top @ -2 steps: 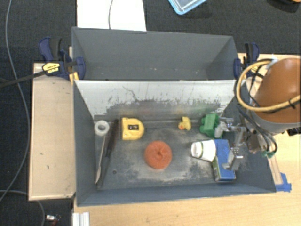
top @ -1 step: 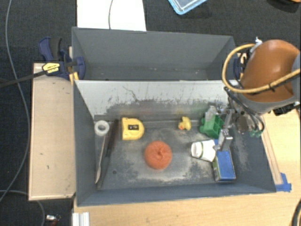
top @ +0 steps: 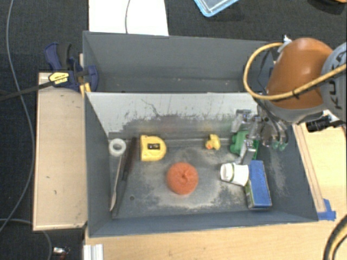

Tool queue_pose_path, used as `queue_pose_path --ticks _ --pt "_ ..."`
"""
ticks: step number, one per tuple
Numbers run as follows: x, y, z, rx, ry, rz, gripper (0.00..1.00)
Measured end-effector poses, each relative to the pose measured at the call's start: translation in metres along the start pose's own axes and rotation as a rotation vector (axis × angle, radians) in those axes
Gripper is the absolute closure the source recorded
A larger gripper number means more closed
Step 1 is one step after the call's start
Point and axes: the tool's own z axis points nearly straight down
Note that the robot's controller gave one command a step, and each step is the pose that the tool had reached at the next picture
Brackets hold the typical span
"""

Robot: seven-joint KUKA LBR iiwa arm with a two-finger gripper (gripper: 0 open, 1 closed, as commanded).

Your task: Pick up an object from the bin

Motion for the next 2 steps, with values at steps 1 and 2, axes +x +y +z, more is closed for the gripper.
queue_pose_path --ticks 1,2 --pt "0.042 -0.021 0.049 0.0 -0.002 0.086 0.0" --pt "0.057 0.011 0.092 -0.001 -0.008 0.061 0.0"
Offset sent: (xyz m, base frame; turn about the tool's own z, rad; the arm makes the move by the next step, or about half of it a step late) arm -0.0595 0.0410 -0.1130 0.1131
